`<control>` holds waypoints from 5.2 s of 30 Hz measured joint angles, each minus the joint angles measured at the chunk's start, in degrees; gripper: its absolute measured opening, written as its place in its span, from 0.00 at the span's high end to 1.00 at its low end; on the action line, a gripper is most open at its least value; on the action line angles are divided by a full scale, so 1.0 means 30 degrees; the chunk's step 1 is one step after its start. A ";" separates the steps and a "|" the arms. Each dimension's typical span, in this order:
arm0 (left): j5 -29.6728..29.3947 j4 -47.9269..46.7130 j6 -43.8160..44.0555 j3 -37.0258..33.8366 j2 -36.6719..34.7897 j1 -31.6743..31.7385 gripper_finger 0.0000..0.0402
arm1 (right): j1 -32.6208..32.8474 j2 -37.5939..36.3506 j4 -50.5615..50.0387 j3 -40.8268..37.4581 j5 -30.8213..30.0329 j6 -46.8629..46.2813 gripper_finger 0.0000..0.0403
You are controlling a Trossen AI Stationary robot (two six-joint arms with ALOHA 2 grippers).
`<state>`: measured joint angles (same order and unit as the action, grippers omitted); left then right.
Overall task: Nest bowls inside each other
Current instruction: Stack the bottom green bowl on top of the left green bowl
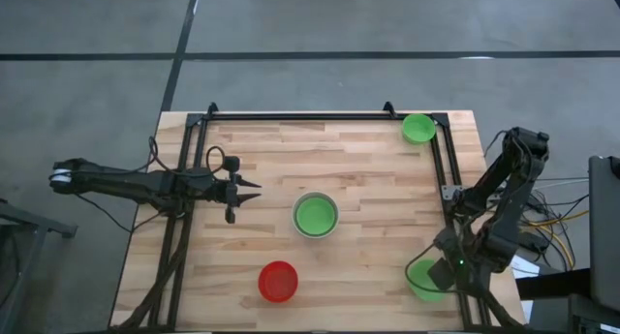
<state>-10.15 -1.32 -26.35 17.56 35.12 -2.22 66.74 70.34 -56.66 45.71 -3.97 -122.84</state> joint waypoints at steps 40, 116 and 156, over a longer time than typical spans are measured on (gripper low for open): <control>0.0003 0.0004 -0.0003 0.0000 0.0003 -0.0007 0.73 | -0.0022 0.0071 0.7334 -0.4690 0.0719 -0.0591 0.67; 0.0005 -0.0204 -0.0006 -0.0007 0.0000 -0.0001 0.73 | -0.0087 -0.1833 -0.2978 0.1432 -0.7015 0.1207 0.98; 0.0002 -0.0222 -0.0007 -0.0007 -0.0001 -0.0004 0.73 | -1.2533 -0.1804 -0.2608 0.7189 -0.8678 1.7917 0.98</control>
<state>-10.14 -1.99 -26.37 17.54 35.11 -2.23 29.14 64.93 -64.49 67.28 -30.00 -69.09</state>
